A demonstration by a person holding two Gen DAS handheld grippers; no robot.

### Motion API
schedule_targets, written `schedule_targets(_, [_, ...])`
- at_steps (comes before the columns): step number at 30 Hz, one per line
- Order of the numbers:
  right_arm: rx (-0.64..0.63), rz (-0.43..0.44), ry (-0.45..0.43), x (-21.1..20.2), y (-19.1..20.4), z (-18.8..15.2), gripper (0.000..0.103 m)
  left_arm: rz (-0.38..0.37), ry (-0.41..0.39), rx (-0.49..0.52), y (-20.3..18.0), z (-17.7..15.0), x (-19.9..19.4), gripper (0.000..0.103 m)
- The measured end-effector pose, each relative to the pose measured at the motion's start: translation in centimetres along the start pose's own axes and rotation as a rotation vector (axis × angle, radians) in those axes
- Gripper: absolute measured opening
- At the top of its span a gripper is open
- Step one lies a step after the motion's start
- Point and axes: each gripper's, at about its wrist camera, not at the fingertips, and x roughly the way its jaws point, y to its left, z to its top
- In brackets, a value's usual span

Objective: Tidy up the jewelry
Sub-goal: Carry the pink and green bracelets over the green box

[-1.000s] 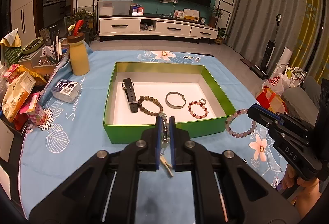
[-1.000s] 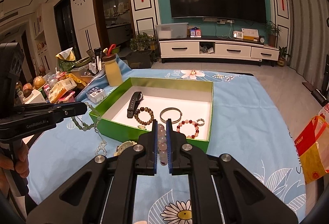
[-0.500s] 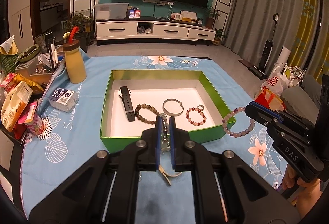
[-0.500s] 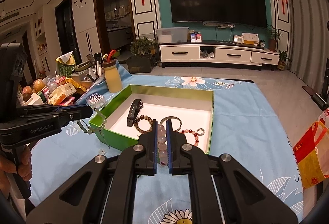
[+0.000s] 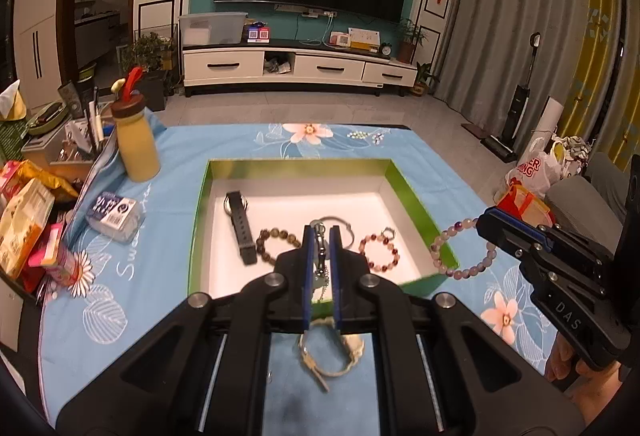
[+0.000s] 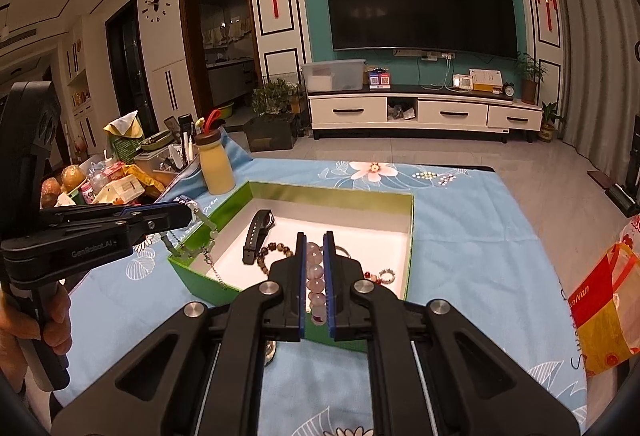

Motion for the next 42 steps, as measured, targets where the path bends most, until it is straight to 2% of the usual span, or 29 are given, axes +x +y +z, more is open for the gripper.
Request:
schedule_targets(8, [0.011,-0.007,-0.015,1.3,-1.0,1.9,0.007,0.004,0.000,0.002,-0.1,2.1,2.3,0.007])
schedule_targets(19, [0.020,-0.018,-0.007,3.8,-2.3,3.5,0.007,0.009,0.017,0.011,-0.1,3.3,5.6,0.007])
schedule_targets(29, [0.052,-0.008,0.040,7.0,-3.3,3.8,0.007,0.018,0.035,0.020,0.0,4.4,8.6,0.007])
schedule_targets(42, [0.078,0.005,0.128,11.8,-4.3,4.8,0.007,0.040,0.121,-0.022,1.6,6.1,14.4,0.007])
